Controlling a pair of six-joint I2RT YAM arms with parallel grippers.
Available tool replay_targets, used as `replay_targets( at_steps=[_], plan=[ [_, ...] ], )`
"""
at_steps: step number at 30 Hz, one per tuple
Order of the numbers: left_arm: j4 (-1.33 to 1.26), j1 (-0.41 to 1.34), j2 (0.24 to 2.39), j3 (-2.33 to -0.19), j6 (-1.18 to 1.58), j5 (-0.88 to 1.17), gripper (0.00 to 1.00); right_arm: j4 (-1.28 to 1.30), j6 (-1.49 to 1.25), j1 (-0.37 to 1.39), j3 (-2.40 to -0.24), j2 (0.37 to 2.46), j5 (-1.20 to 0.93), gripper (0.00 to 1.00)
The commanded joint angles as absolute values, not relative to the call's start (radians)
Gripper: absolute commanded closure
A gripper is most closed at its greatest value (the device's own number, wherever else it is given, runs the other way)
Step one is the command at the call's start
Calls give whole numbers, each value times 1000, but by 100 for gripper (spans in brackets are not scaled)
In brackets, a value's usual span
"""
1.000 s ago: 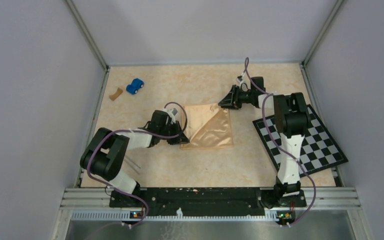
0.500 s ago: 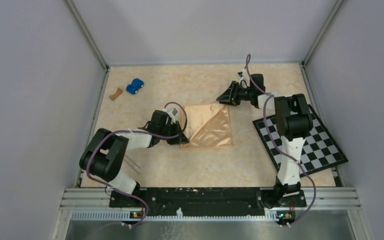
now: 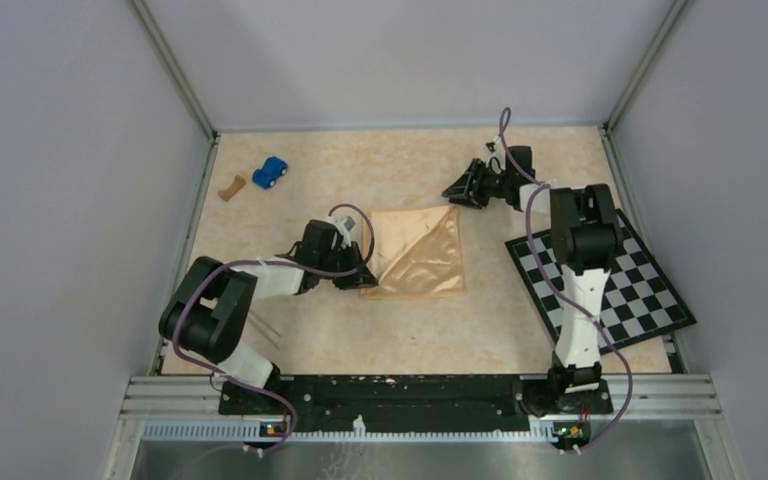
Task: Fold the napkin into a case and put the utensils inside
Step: Fold the top corner of the square-folded napkin at the center of the board, then pick up the upper triangle-folded napkin from the center of the board.
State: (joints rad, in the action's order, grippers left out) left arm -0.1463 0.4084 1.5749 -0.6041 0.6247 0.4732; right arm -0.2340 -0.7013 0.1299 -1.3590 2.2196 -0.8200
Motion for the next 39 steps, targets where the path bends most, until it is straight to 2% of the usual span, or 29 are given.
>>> replay_targets(
  at_steps=[1, 5, 12, 16, 19, 25, 30, 35, 39],
  plan=[
    [-58, 411, 1552, -638, 588, 439, 79, -48, -573, 121, -1459, 2093, -747, 57],
    [-21, 411, 1507, -685, 604, 475, 66, 137, -499, 141, -1441, 1954, -629, 55],
    [90, 410, 1382, -810, 634, 456, 45, 42, -520, 346, -1122, 1748, -566, 57],
    [160, 408, 1312, -870, 626, 382, 32, 88, -468, 449, -1016, 1718, -523, 60],
    [189, 407, 1275, -886, 614, 352, 23, 144, -429, 463, -941, 1683, -455, 60],
    [243, 403, 1260, -904, 596, 311, 19, 201, -444, 444, -795, 1612, -335, 64],
    [202, 402, 1217, -863, 621, 353, 18, 183, -459, 307, -679, 1555, -293, 67],
    [212, 398, 1214, -853, 579, 383, 16, 261, -325, 375, -740, 1409, -405, 56],
    [311, 368, 1197, -901, 515, 308, 15, 359, -286, 556, -785, 1289, -246, 43]
  ],
)
